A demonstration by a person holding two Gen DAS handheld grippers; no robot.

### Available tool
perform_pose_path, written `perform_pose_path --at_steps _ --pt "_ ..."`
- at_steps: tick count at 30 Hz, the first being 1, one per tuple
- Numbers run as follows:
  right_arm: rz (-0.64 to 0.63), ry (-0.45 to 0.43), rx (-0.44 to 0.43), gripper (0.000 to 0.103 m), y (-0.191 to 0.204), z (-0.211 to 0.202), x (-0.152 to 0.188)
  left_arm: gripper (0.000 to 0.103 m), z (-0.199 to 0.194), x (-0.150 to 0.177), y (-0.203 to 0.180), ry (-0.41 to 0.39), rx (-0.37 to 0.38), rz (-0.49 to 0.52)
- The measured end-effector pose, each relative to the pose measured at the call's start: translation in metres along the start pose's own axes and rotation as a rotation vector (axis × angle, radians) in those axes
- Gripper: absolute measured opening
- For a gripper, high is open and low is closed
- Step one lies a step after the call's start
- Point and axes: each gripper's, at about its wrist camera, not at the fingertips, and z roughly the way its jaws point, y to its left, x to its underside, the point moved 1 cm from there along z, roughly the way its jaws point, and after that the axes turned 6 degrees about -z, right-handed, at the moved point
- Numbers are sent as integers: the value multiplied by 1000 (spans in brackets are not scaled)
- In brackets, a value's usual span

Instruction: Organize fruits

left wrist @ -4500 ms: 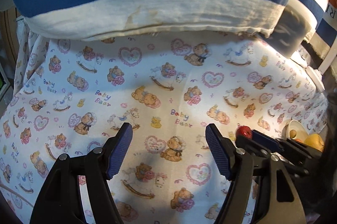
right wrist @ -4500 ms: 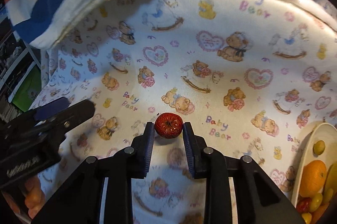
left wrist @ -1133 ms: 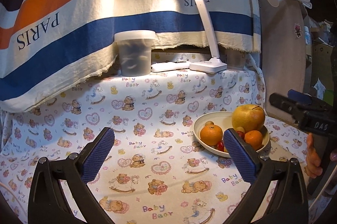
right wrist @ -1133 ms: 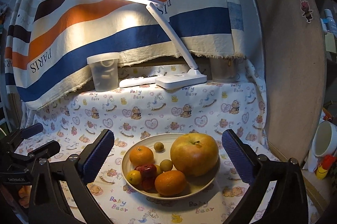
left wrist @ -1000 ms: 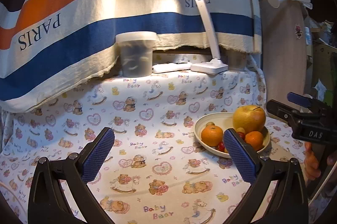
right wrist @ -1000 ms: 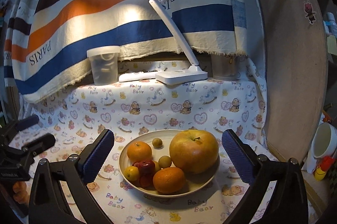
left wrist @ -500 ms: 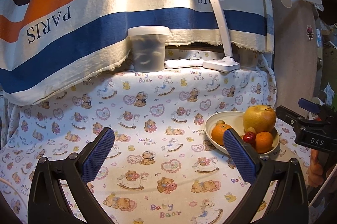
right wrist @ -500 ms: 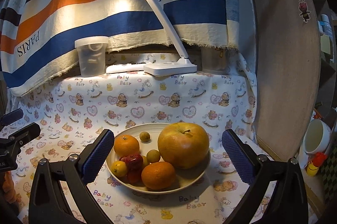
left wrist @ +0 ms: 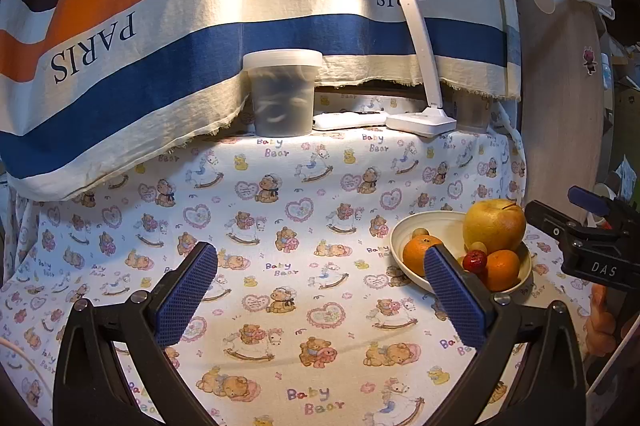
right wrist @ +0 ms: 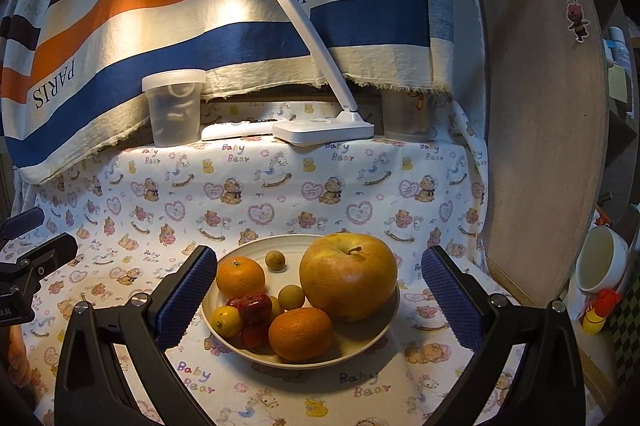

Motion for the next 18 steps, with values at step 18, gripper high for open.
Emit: perform_pose_path --at_steps 18 --pt "-9 -1 -16 103 3 -1 0 103 1 0 -2 2 12 7"
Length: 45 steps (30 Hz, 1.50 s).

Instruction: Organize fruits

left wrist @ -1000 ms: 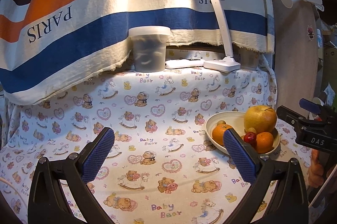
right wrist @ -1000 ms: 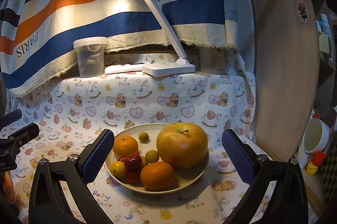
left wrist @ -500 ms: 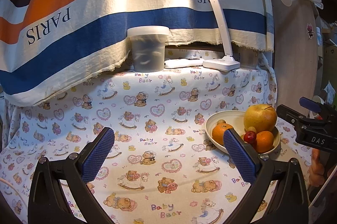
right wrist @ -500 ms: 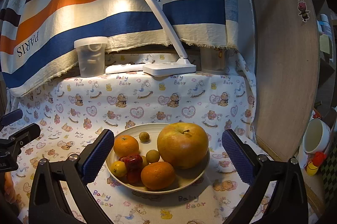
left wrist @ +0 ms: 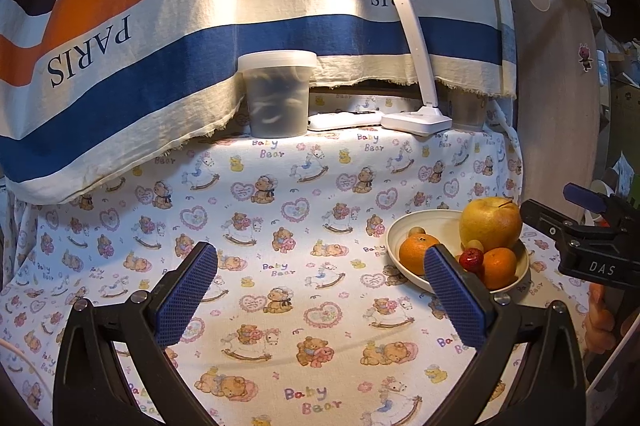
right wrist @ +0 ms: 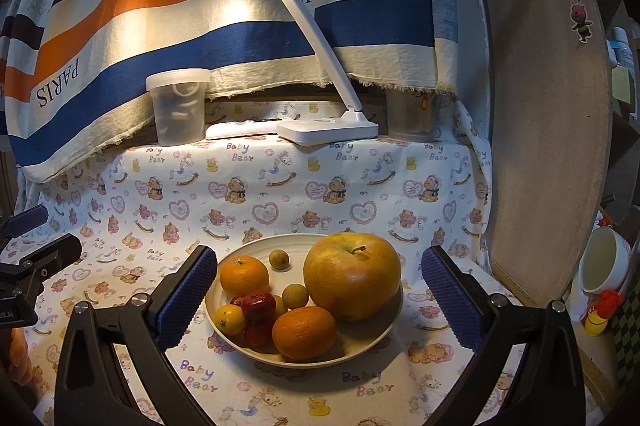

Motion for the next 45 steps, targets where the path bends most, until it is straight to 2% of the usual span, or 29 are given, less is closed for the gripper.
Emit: perform_pose_path --at_steps 45 --pt "0 3 -2 103 3 0 -1 103 1 1 0 11 -4 3"
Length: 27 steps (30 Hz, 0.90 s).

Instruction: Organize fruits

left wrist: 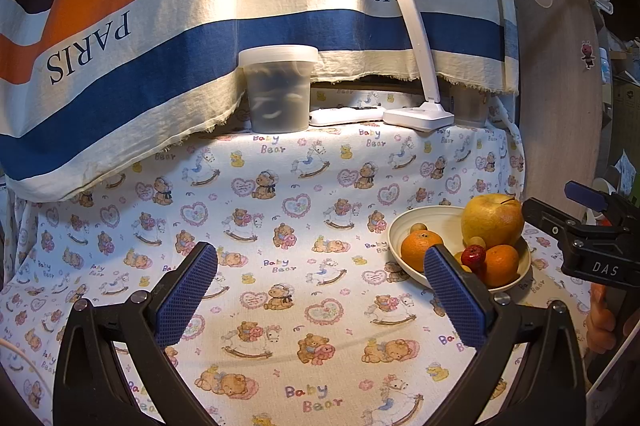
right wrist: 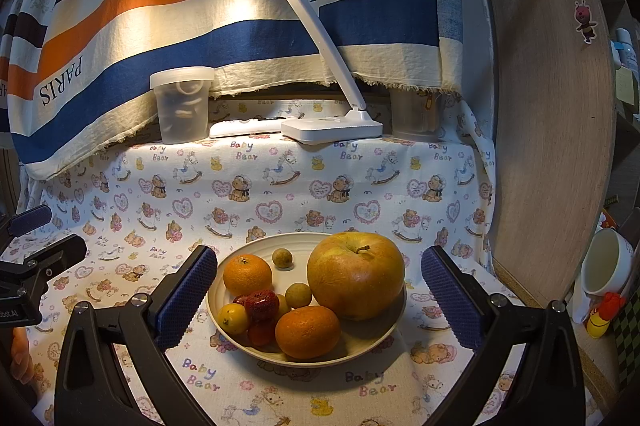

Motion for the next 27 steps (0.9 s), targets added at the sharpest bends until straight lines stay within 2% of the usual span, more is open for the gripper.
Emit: perform_pose_path --at_steps 27 --pt "0 0 -1 103 -2 1 0 103 0 0 0 -4 0 1"
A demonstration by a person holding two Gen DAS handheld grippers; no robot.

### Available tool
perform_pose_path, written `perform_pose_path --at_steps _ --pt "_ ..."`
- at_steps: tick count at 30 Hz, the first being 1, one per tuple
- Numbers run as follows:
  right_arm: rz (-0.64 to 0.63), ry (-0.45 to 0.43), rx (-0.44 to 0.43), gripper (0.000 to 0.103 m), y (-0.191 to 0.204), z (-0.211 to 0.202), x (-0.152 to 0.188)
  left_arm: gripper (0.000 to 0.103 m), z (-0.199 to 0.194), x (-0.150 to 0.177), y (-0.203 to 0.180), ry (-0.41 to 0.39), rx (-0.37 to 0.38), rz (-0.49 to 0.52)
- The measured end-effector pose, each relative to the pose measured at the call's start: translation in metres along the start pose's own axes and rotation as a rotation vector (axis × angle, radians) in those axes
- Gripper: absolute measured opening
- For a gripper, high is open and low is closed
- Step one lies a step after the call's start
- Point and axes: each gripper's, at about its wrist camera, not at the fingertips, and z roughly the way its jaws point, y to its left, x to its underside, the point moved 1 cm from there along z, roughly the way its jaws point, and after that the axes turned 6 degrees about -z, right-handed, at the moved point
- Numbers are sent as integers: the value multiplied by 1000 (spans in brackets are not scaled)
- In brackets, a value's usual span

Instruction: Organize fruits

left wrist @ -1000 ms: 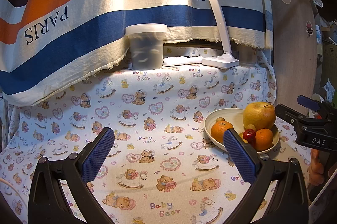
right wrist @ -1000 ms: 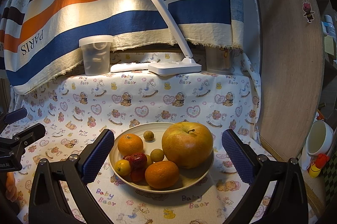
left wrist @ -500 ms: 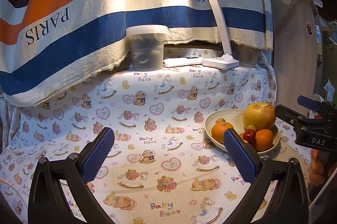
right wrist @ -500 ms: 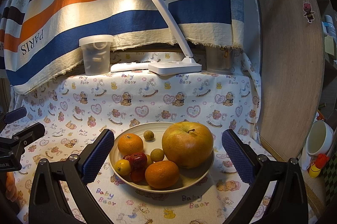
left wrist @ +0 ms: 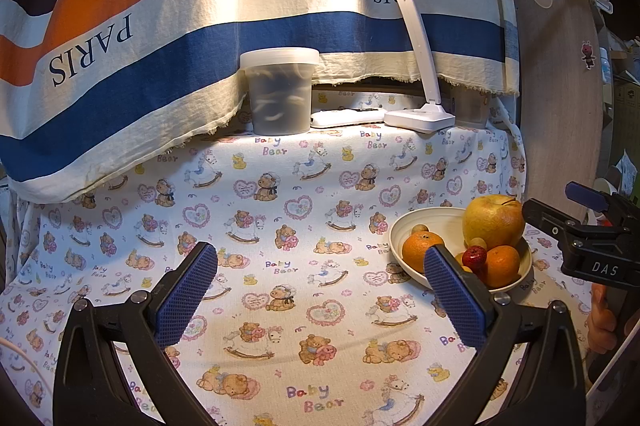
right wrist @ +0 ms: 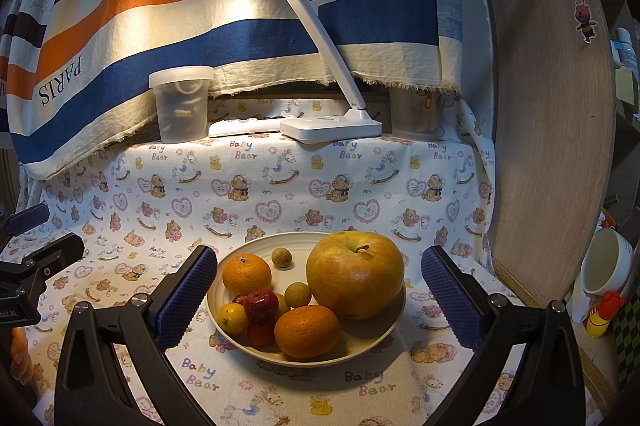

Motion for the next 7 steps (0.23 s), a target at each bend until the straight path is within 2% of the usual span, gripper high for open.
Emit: perform_pose_path --at_steps 7 --pt "0 0 0 103 0 0 0 103 0 0 0 0 1 1"
